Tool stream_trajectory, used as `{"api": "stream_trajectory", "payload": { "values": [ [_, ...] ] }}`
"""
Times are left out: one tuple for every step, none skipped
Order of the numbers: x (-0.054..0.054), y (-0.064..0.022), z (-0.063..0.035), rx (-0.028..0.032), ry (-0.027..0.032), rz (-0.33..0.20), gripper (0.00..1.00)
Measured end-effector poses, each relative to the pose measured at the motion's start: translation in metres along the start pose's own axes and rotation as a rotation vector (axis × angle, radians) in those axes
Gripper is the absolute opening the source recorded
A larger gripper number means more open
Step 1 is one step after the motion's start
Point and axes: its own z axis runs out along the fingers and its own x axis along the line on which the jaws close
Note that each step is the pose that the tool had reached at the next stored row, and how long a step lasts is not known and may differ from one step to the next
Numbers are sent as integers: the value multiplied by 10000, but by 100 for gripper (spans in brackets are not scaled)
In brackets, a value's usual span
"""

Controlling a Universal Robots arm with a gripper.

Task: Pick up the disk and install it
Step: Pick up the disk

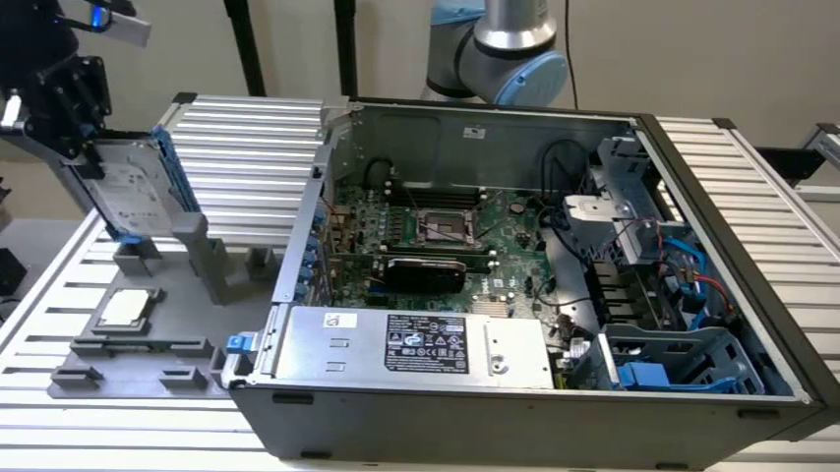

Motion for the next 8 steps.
{"api": "stream_trajectory", "payload": {
  "values": [
    [-1, -10, -46, 2, -1, 0, 0],
    [-1, -27, -93, 1, -1, 0, 0],
    [-2, -46, -139, 0, 0, 1, 0],
    [-2, -70, -185, 1, -1, 1, 0],
    [-3, -93, -226, 1, -2, 1, 0],
    [-3, -120, -271, 0, -3, 1, 0],
    [-4, -148, -313, 2, -5, 1, 0],
    [-4, -178, -354, 1, -7, 1, 0]
  ]
}}
